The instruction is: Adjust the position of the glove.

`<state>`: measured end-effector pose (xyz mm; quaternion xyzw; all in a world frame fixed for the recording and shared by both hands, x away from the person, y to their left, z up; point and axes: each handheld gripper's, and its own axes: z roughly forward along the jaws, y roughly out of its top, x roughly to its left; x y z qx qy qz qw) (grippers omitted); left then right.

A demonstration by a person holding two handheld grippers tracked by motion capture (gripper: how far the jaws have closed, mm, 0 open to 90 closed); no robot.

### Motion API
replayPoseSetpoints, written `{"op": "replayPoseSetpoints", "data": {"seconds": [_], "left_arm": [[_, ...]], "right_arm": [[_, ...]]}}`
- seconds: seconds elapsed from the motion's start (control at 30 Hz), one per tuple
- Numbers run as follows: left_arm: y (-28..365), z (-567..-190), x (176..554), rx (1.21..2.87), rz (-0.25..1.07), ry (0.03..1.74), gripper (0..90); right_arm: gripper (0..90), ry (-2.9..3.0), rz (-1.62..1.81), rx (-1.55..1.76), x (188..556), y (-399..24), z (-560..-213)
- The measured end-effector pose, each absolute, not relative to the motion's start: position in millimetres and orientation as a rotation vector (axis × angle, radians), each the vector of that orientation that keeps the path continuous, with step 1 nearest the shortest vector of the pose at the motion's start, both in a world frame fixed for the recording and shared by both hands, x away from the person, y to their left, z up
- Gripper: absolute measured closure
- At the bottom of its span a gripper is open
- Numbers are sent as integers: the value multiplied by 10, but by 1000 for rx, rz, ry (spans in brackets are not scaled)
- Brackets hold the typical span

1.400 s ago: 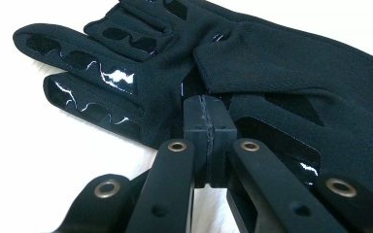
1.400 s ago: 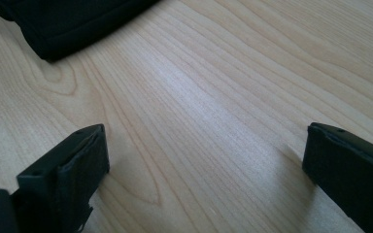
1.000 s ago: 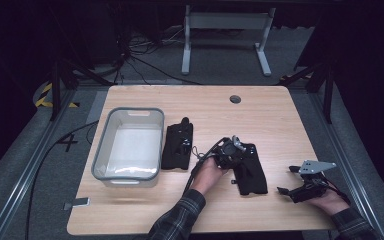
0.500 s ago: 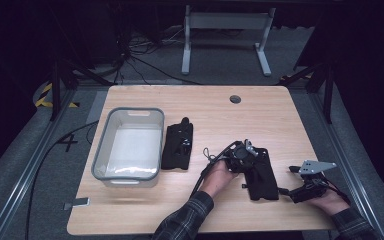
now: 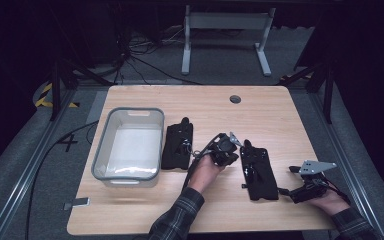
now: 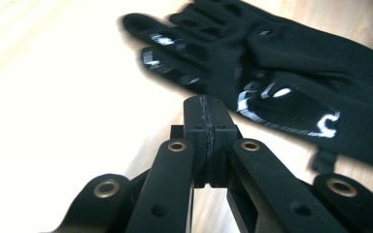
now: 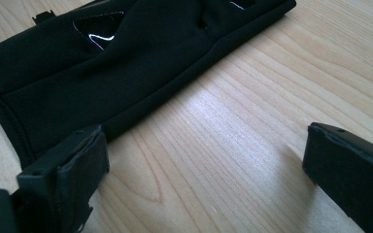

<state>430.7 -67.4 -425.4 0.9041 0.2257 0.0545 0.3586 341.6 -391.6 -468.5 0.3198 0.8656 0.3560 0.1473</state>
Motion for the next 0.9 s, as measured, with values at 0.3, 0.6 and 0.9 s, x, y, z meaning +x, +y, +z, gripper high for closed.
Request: {"op": "replayPoseSetpoints", "data": {"seconds": [0.3,0.6,0.9], "left_arm": [[-191,-4207,4433,2280,223,764,898],[53,-4251,4529,2213,322,978,898],[131,-4320,4569,2168,420,1156,898]], "right_arm": [[33,2491,1025,920,3416,-3916,-4686],[33,2491,1025,919,3415,-3917,-4686],[33,2492,1025,920,3414,-3917,-4685]]}}
